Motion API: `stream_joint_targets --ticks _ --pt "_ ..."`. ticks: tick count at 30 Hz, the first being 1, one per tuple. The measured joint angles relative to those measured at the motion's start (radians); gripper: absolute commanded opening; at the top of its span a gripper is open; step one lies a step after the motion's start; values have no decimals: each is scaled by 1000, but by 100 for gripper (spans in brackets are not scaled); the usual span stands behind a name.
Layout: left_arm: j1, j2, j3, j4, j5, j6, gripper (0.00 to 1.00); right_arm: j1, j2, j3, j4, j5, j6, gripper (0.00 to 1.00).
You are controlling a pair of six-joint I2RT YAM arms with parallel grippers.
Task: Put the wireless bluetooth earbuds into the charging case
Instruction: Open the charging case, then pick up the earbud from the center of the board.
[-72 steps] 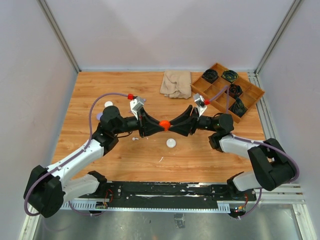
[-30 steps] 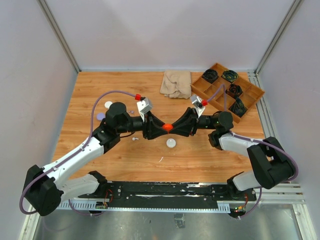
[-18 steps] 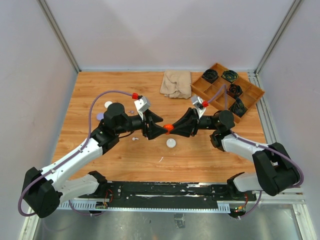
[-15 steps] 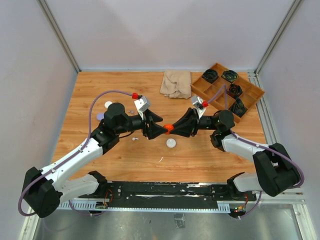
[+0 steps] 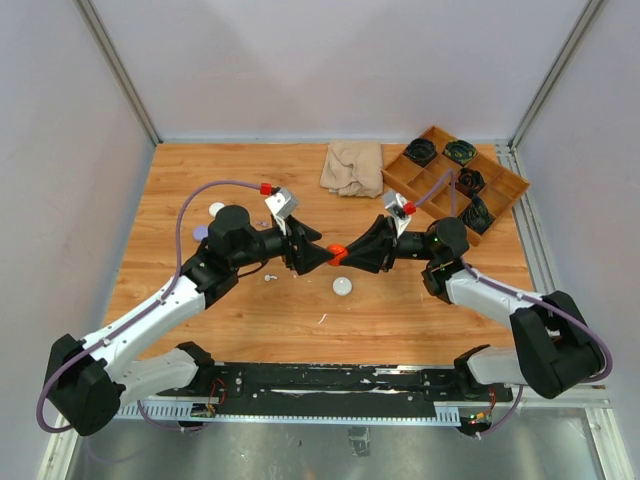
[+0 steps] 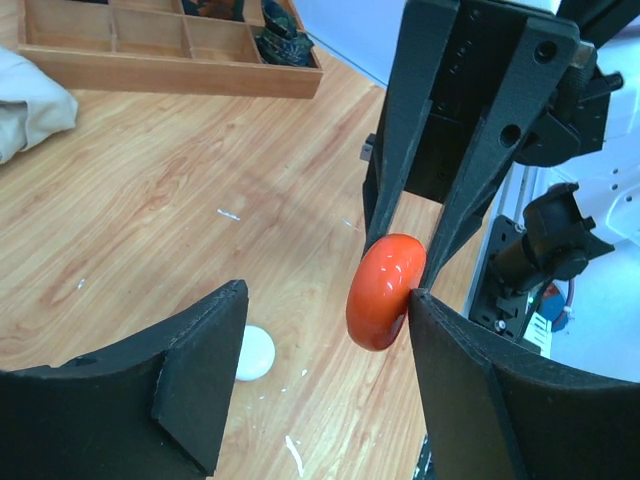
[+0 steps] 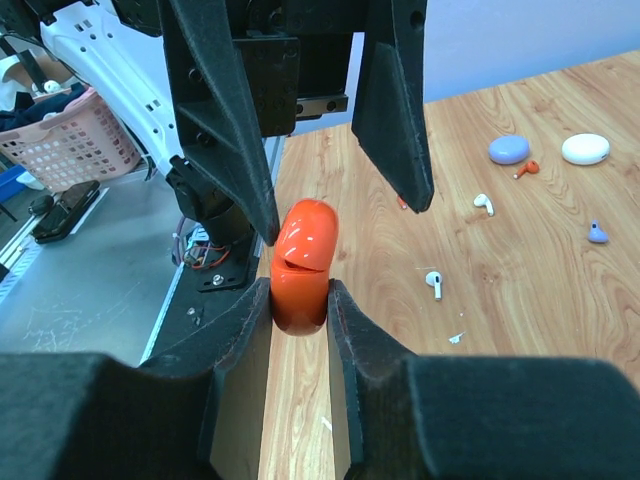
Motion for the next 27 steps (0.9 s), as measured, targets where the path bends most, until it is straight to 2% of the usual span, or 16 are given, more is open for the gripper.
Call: stream_joint_targets --ticks 14,18,23,27 --pt "41 -5 2 0 -80 -48 72 3 -32 0 -95 -2 -70 1" --pt "42 -9 2 -21 -120 -63 74 3 -62 0 -195 18 -142 1" --pt "43 -55 2 -121 -278 -117 75 5 -155 -5 -385 114 -287 1" --pt "48 -76 2 -235 -429 -181 75 6 -220 -37 -459 198 -372 1"
